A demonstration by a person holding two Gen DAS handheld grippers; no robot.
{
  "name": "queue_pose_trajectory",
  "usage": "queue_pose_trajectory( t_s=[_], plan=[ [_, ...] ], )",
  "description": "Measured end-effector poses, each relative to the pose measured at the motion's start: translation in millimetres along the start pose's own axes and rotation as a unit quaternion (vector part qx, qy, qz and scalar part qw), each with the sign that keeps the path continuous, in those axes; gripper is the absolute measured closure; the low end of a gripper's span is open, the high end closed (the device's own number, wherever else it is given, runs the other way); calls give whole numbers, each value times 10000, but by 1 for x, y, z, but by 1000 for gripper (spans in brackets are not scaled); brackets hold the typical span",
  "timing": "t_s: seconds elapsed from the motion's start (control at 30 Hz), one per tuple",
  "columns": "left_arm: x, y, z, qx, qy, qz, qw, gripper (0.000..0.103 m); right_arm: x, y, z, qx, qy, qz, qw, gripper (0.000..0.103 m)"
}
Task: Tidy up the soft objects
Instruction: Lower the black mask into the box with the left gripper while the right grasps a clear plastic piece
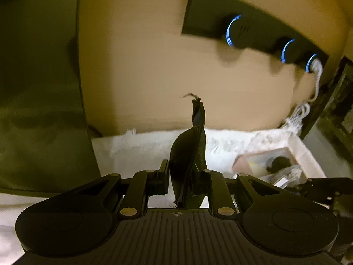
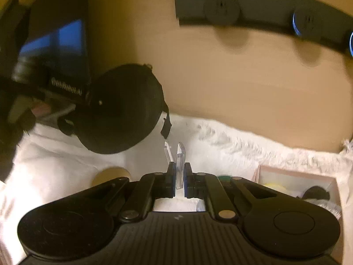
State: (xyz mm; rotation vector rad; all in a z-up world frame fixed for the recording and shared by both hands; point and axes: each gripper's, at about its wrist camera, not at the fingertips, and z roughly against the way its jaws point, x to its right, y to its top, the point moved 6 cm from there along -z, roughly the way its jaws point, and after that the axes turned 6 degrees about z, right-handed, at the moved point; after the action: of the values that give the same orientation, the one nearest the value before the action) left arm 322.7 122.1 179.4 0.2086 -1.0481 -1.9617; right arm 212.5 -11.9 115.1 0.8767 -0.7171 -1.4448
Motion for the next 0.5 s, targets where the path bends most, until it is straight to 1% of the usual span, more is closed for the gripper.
queue_pose_trajectory(
  t_s=[0.1,0.2,0.37,0.5],
  plan=[
    [4,3,12,96,-90,-13,9999,83,-2,11,17,-13,79,-35,10000,96],
    [4,2,22,152,-149,52,9998,83,-3,16,31,15,0,63,10000,96],
    [9,-5,34,173,-370,346,9986,83,4,17,50,24,-49,172,9998,96],
    [26,-14,33,135,-522,550,9970,83,21,14,65,118,-19,256,9996,96]
  ],
)
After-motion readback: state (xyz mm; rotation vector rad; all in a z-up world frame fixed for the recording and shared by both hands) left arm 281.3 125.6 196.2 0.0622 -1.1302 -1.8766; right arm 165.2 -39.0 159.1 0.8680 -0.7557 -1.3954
